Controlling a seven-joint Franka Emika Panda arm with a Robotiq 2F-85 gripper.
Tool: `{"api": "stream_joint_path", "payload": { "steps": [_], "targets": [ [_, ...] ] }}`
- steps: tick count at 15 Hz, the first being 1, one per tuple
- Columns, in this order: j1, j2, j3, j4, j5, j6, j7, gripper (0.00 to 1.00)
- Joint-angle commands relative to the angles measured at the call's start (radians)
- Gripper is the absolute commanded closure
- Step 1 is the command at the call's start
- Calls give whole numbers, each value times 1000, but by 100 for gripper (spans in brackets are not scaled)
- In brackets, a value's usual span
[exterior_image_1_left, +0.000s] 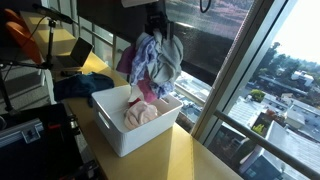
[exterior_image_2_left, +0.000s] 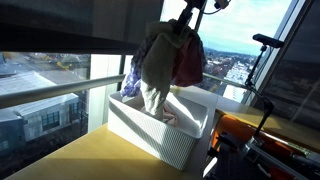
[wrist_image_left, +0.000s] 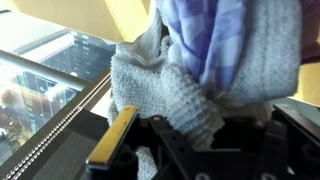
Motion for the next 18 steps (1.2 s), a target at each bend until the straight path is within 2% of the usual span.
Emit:
{"api": "stream_joint_path", "payload": {
  "steps": [1,6,12,13,14,18],
  "targets": [
    [-21,-12,-20,-109,18,69,10,100],
    [-32,23,-28,-200,28,130,27,100],
    [-17,87,-15,-194,42,171,23,100],
    [-16,94,-16,-184,39,176,24,75],
    [-16,99,-16,-177,41,179,21,74],
    [-7,70,-11,-148,42,170,20,45]
  ]
}}
